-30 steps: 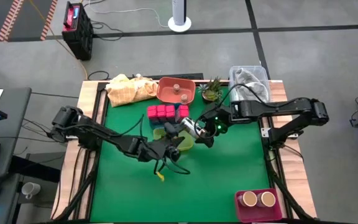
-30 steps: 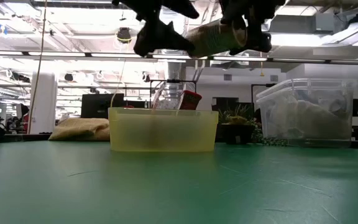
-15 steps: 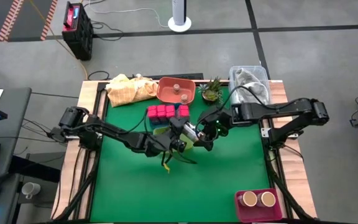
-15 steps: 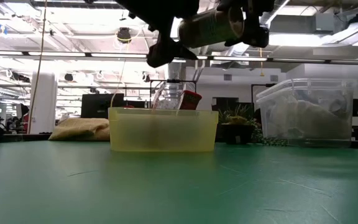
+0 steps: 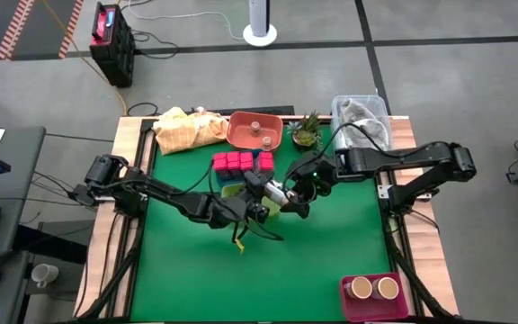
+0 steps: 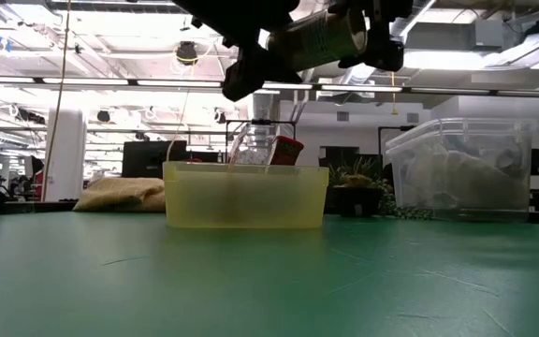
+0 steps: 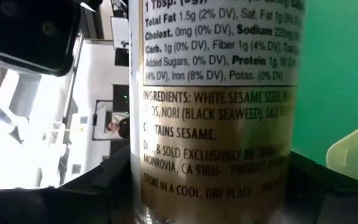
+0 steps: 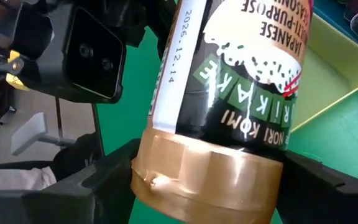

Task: Sort spices by type
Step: Put the gold seasoning can into the pink bin

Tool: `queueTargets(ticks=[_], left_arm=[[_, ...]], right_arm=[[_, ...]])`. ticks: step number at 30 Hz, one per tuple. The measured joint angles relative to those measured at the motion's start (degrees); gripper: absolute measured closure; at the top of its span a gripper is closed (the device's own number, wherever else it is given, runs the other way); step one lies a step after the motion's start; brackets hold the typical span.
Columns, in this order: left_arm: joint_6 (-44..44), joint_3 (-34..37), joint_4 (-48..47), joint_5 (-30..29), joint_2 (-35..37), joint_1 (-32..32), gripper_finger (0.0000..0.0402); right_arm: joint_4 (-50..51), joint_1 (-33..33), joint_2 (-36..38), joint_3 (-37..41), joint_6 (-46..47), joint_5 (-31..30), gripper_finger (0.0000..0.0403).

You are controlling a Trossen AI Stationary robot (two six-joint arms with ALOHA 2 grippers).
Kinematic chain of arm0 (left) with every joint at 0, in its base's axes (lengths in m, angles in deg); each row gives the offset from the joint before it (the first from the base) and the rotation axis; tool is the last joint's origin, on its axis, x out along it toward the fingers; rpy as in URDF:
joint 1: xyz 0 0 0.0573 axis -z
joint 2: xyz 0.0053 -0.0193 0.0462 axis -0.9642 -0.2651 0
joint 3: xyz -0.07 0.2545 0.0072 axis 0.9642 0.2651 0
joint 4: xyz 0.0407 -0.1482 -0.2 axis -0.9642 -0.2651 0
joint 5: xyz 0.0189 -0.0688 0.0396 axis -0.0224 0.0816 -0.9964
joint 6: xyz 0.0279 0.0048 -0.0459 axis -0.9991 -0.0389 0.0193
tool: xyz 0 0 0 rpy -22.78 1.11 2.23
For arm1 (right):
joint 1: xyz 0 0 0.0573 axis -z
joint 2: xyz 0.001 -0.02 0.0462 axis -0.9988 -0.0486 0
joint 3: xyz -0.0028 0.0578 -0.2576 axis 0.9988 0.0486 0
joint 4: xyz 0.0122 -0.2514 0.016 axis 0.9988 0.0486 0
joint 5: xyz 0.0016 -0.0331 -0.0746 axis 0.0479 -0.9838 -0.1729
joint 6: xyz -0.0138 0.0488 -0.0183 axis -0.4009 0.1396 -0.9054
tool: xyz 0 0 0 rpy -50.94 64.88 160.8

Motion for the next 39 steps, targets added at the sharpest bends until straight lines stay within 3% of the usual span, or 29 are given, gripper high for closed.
queueTargets(ticks=[10, 22, 27, 32, 39], left_arm=[[9.8, 0.0, -4.0, 1.4, 0.0, -1.6, 0.0136], [7.2, 0.2, -5.9, 3.9, -0.3, -6.1, 0.0136], [11.5, 0.1, -6.9, 7.4, -0.2, -8.0, 0.0136], [20.3, 0.1, -12.1, 15.2, -0.1, -10.4, 0.0136], [32.7, 0.0, -18.2, 25.5, 2.1, -11.3, 0.0136]], right_arm=[[1.1, 2.3, 1.2, -0.9, -5.6, -1.1, 0.0053], [1.0, 6.9, 2.0, -2.0, -12.4, -0.9, 0.0011], [6.4, 10.5, 4.1, -2.7, -15.1, -1.0, 0.0007], [11.9, 9.2, 7.4, -3.3, -23.5, -11.2, 0.0015], [10.0, -4.2, 8.7, -3.3, -38.2, -25.9, 0.0017]])
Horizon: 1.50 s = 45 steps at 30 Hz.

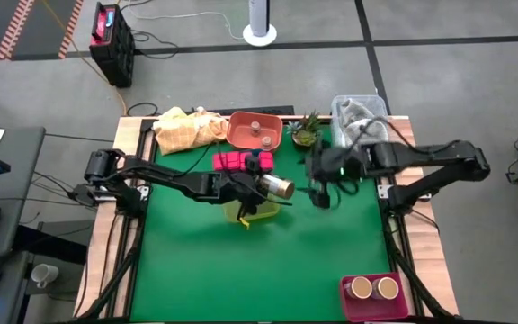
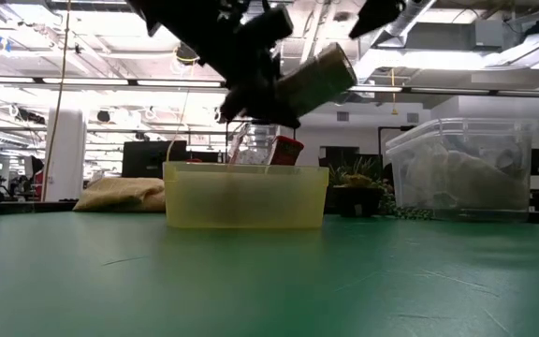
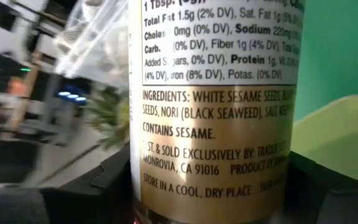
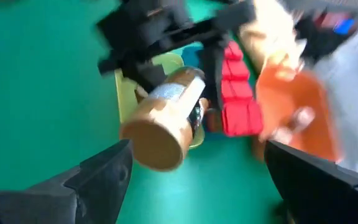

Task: Sort spices by type
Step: Put the gold seasoning can into the pink bin

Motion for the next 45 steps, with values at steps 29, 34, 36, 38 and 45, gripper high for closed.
queueTargets(ticks=[29, 34, 36, 38, 45], left_arm=[[16.6, 0.0, -5.2, 10.5, 4.9, 1.4, 0.0136], [17.0, 0.0, -3.5, 10.0, 4.9, 1.4, 0.0136], [17.0, 0.0, -3.0, 9.8, 4.9, 1.4, 0.0136], [17.0, 0.0, -3.0, 9.6, 4.9, 1.4, 0.0136], [15.7, 0.0, -1.4, 9.2, 4.9, 2.1, 0.0136]], right_arm=[[-8.8, -13.6, -8.4, 0.1, -15.5, -19.2, 0.0003], [-8.9, -13.6, -8.4, 0.1, -11.8, -18.2, 0.0003], [-9.0, -13.6, -8.4, 0.1, -10.7, -18.1, 0.0003], [-9.0, -13.6, -8.4, 0.1, -10.4, -18.0, 0.0003], [-8.9, -12.8, -8.4, 0.1, -9.5, -17.9, 0.0003]])
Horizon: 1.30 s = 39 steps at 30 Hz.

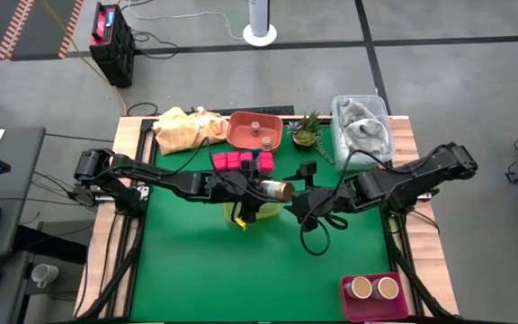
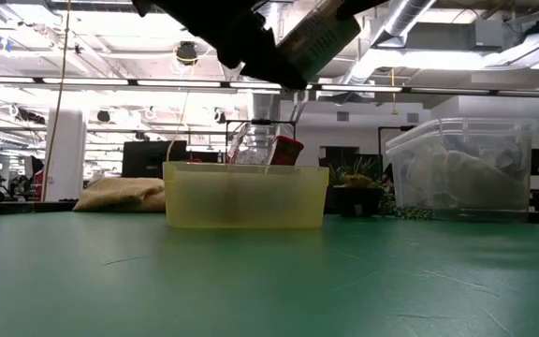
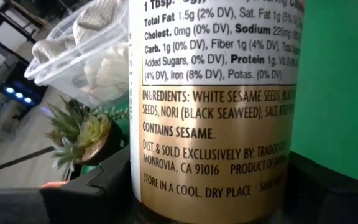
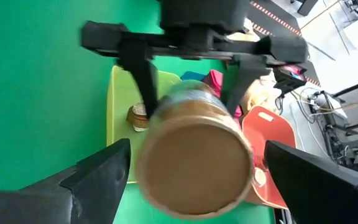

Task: Sort spices by type
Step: Put the gold seasoning can into the pink bin

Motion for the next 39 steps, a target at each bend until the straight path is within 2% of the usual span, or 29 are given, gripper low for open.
queueTargets(ticks=[12, 15, 20, 22, 28, 31, 34, 39], left_arm=[[-3.6, 0.0, 5.7, 1.2, 0.0, 0.2, 0.0136], [-4.1, 0.0, 5.7, 1.2, 0.0, 0.2, 0.0136], [-3.7, 0.0, 5.8, 0.8, 0.0, 0.2, 0.0136], [-3.1, 0.0, 5.8, 0.6, 0.0, 0.1, 0.0135], [-1.7, 0.0, 5.9, 0.5, 0.1, 0.2, 0.0083], [-1.8, 0.0, 5.8, -0.7, 0.1, 0.1, 0.007], [-1.5, 0.0, 5.0, -0.8, 0.9, 0.3, 0.0067], [2.2, 0.0, -2.4, -0.8, 5.4, 0.4, 0.0065]], right_arm=[[-1.6, 0.2, 0.0, 0.0, -0.6, 0.0, 0.0006], [-2.1, 0.7, 0.0, 0.0, -0.5, 0.0, 0.0026], [-2.6, 2.3, 0.0, 0.0, -0.6, 2.9, 0.0088], [-2.7, 2.8, 0.0, 0.0, -0.7, 3.5, 0.0102], [-2.5, 3.4, 0.0, 0.0, -0.5, 5.2, 0.0102], [-2.1, 3.4, 0.0, 0.0, -0.1, 5.3, 0.0102], [3.0, 3.4, 0.1, -1.5, 1.6, 5.3, 0.0102], [17.1, 2.2, 0.3, -8.9, 12.2, 8.3, 0.0102]])
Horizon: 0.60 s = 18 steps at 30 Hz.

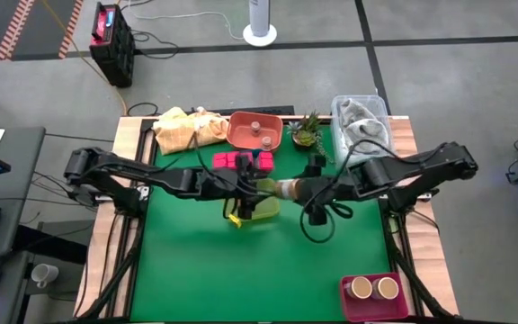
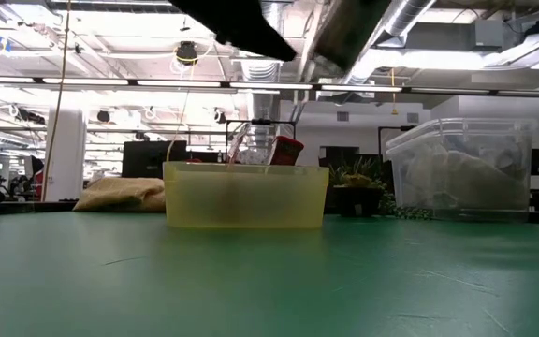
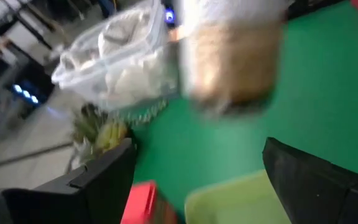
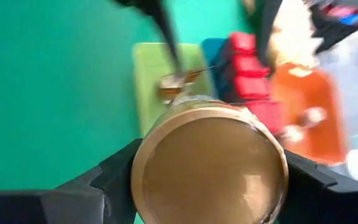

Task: Sort spices by type
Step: Put the gold seasoning can into the pink bin

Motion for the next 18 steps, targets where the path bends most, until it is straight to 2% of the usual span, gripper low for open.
queueTargets(ticks=[5, 7, 11, 18], left_arm=[[5.6, 0.0, -8.2, 3.1, 5.1, 1.2, 0.0064], [6.9, 0.0, -10.0, 3.2, 6.5, 2.0, 0.0064], [9.3, 0.4, -12.2, 3.1, 7.5, 3.9, 0.0064], [13.1, 0.4, -13.7, 1.6, 7.5, 8.3, 0.0063]], right_arm=[[4.8, -4.3, 0.0, -3.5, 10.5, 10.7, 0.0102], [6.3, -6.7, 0.0, -3.4, 13.9, 12.6, 0.0102], [10.6, -12.2, -1.1, -3.4, 23.6, 12.8, 0.0102], [10.6, -22.6, -4.6, -3.4, 40.1, 12.6, 0.0102]])
